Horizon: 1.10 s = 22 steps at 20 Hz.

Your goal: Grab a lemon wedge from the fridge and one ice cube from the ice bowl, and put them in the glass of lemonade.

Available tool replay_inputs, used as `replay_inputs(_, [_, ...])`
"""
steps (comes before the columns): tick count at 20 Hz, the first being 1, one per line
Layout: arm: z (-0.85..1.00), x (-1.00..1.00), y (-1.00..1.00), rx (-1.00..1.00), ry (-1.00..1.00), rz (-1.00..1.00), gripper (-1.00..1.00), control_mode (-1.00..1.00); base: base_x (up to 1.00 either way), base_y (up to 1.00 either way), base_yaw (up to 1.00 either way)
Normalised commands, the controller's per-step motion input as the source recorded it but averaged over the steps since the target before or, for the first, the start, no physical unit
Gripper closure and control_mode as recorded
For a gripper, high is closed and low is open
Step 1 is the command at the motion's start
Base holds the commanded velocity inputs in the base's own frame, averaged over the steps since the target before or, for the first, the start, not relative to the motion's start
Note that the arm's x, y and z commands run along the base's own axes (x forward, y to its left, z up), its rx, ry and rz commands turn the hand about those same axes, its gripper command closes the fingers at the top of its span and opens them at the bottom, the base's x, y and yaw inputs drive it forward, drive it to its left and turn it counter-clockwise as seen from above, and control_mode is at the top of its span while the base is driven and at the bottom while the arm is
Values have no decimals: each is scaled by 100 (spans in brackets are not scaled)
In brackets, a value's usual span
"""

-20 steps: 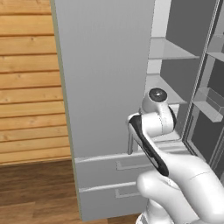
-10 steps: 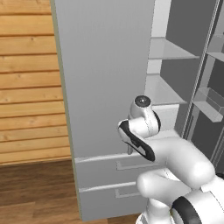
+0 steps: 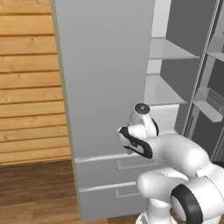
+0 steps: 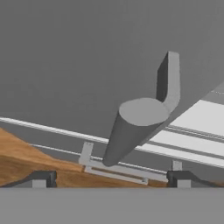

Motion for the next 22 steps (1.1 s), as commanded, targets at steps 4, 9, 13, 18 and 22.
replay_inputs(4, [-16, 6, -14, 0, -4, -6, -100, -100, 0, 0, 0])
replay_inputs(9, [3, 40, -4, 0, 0, -17, -100, -100, 0, 0, 0])
replay_inputs(13, [2, 54, 0, 0, 1, -11, -100, -100, 0, 0, 0])
replay_inputs(18, [0, 34, 0, 0, 0, -1, -100, -100, 0, 0, 0])
replay_inputs(22, [-16, 40, 0, 0, 0, 0, -100, -100, 0, 0, 0])
